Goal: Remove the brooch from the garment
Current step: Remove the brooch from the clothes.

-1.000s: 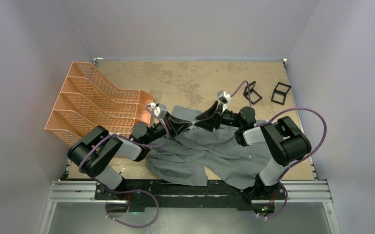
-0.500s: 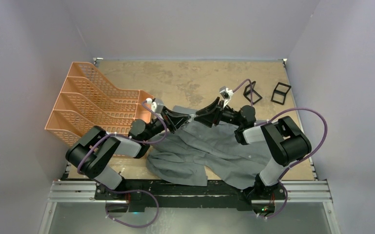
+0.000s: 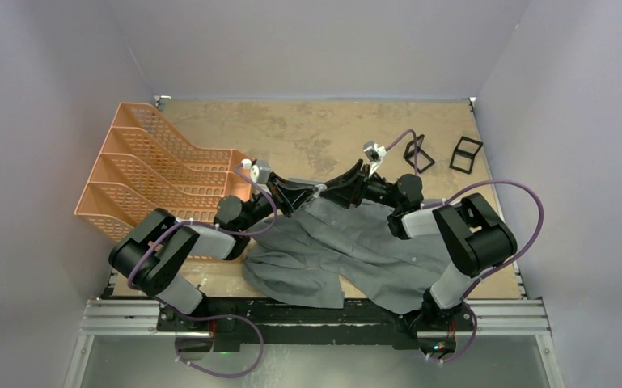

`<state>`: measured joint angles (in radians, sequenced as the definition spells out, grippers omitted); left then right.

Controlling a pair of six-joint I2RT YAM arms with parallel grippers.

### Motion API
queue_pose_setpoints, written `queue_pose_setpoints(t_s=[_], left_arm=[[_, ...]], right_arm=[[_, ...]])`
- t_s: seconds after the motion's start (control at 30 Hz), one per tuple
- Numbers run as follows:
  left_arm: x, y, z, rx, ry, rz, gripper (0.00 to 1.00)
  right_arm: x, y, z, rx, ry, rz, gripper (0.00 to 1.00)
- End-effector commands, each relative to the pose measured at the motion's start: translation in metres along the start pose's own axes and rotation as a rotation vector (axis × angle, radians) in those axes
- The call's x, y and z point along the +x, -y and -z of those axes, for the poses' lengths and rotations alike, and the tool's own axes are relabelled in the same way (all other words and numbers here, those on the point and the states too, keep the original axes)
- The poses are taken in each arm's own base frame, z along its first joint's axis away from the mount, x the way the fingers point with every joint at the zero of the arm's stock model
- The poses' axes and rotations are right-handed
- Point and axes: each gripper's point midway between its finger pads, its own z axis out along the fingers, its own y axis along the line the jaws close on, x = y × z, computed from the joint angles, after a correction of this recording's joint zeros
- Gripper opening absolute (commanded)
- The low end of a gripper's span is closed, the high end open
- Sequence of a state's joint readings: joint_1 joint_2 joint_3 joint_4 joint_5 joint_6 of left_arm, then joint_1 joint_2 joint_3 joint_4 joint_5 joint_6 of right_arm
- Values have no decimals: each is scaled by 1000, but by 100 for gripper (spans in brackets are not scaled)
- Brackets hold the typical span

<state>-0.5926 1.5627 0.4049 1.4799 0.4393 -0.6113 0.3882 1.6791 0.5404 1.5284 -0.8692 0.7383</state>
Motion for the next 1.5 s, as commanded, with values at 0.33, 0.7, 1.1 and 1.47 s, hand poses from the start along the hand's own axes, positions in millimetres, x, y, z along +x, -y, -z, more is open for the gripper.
queue_pose_setpoints(t_s=[0.33, 0.7, 1.1, 1.47], left_arm=[[-86, 62, 0, 208, 302, -134, 0], [-91, 79, 1, 258, 307, -131, 0], [-84, 97, -4, 331, 283, -128, 0], [-78, 111, -9, 389, 260, -124, 0]], right_arm=[[-78, -83, 1, -276, 256, 450, 33], [-72, -101, -6, -366, 209, 493, 9], [-75, -105, -17, -416, 189, 500, 1], [-76, -106, -26, -446, 180, 505, 4]])
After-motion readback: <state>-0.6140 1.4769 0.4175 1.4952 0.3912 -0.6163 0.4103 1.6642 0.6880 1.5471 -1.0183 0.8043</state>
